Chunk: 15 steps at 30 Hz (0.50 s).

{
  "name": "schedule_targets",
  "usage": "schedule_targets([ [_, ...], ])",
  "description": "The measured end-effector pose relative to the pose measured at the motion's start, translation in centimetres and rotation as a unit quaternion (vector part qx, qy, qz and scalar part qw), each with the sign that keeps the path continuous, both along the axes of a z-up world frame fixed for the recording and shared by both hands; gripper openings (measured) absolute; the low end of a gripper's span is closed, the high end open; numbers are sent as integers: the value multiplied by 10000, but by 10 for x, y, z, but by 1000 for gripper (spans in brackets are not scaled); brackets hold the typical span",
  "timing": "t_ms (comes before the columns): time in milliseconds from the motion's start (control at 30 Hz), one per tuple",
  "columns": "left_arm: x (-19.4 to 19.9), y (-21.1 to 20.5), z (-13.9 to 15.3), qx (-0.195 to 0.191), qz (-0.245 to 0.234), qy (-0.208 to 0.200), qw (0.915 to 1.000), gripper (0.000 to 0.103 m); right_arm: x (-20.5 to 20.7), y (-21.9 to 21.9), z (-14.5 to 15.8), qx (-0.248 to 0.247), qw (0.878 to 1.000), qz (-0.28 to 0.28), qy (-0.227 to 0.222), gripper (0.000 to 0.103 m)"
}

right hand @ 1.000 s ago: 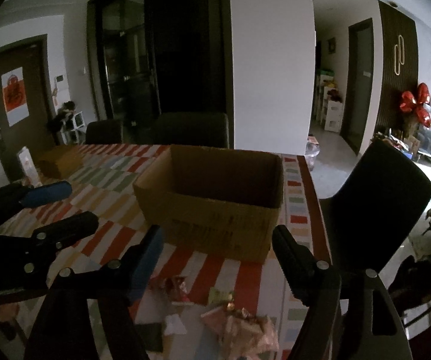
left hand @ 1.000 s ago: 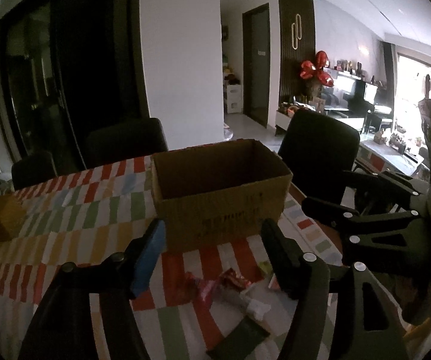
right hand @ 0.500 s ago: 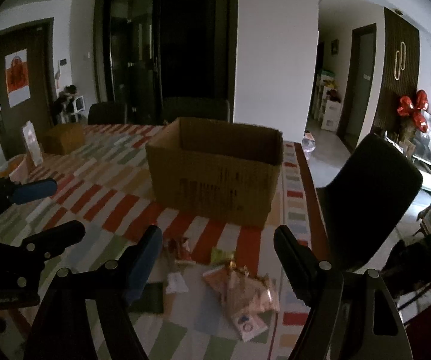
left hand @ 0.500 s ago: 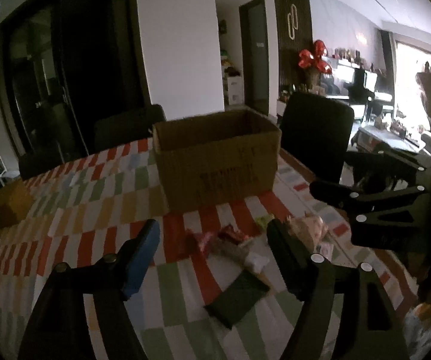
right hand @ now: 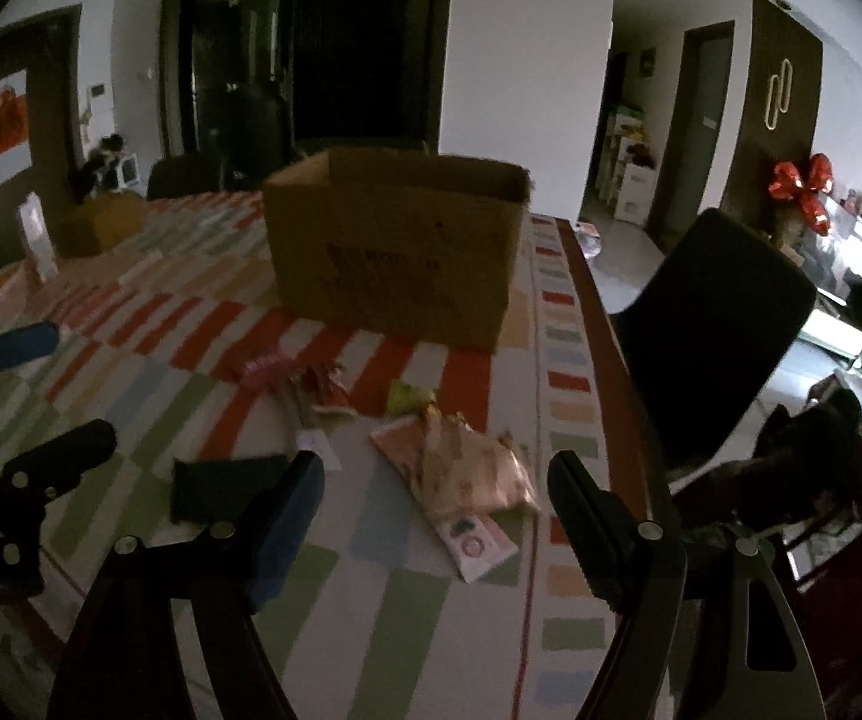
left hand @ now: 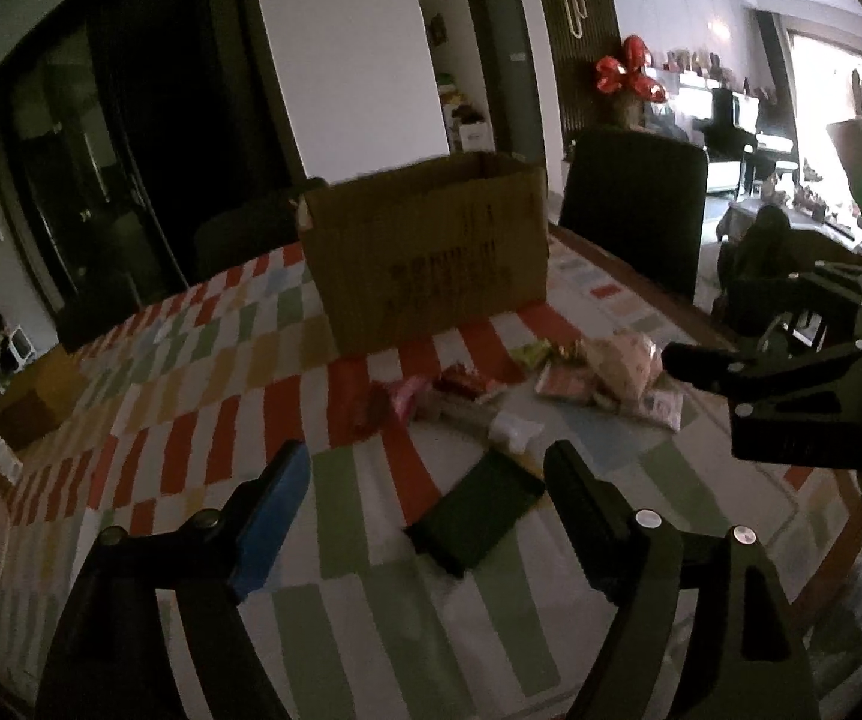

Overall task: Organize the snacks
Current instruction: 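Move both tools back from the box to the snack pile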

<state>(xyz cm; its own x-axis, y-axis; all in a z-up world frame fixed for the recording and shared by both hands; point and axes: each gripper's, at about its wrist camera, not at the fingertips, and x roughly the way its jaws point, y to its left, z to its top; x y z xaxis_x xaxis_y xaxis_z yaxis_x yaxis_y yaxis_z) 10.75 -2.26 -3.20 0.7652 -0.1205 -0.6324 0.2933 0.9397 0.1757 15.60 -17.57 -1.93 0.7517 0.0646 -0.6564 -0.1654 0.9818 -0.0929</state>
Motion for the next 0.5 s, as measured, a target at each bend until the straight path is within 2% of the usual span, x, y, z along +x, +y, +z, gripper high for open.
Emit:
schedule_targets([
  [367, -2, -5, -48, 419, -167, 253, 9987, 81, -9, 5, -41, -897, 9958, 166, 25, 77],
  [500, 3, -9, -61, 594, -236, 277, 9976, 81, -6, 4, -53, -984, 9948, 230, 87, 77],
])
